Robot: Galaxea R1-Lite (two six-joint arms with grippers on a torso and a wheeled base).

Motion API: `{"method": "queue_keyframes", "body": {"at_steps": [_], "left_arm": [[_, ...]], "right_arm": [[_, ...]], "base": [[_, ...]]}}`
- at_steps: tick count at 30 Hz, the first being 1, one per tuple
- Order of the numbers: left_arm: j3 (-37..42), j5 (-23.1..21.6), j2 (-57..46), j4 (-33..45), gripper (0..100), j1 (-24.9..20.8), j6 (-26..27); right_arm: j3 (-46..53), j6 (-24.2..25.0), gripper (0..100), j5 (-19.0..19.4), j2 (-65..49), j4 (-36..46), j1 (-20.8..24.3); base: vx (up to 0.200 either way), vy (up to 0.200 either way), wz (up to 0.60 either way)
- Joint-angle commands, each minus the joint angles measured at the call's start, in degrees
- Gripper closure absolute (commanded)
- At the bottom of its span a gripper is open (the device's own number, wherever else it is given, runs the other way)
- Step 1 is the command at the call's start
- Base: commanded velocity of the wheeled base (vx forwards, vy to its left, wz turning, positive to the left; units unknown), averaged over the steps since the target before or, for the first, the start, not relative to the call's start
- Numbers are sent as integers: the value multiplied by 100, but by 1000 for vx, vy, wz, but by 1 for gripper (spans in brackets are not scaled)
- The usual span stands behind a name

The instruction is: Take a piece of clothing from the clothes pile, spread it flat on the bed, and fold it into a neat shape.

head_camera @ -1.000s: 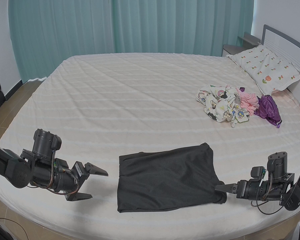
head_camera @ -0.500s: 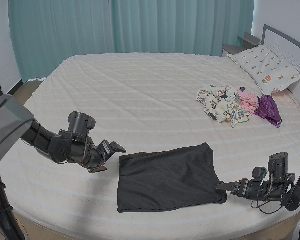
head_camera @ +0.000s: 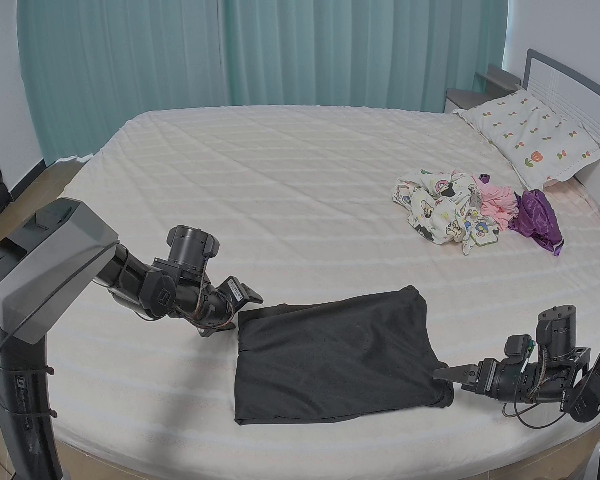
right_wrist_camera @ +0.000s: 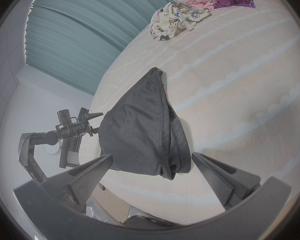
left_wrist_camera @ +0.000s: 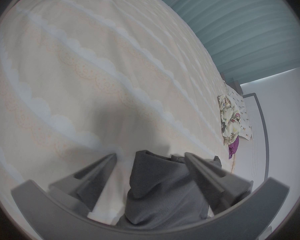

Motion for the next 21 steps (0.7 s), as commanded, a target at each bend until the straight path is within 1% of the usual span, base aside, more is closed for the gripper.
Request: {"method": "queue_keyframes", "body": {"at_steps": [1,8,13,21], "left_arm": [[-83,5,133,-6,100,4,-7],[-31,14,72,-6,100,118,-24],[145,-48,-218,3,100,206,-103],[101,-13,-324,-6,100,268,-33]], "right_arm": [[6,-1,0,1,5,-5,-6],[15,-1,0,1,31,-5,-6],[6,-1,0,1,49,-5,2],[24,-1,0,1,49,-5,2]], "base": [[0,0,0],[0,0,0],[0,0,0],[0,0,0]]}}
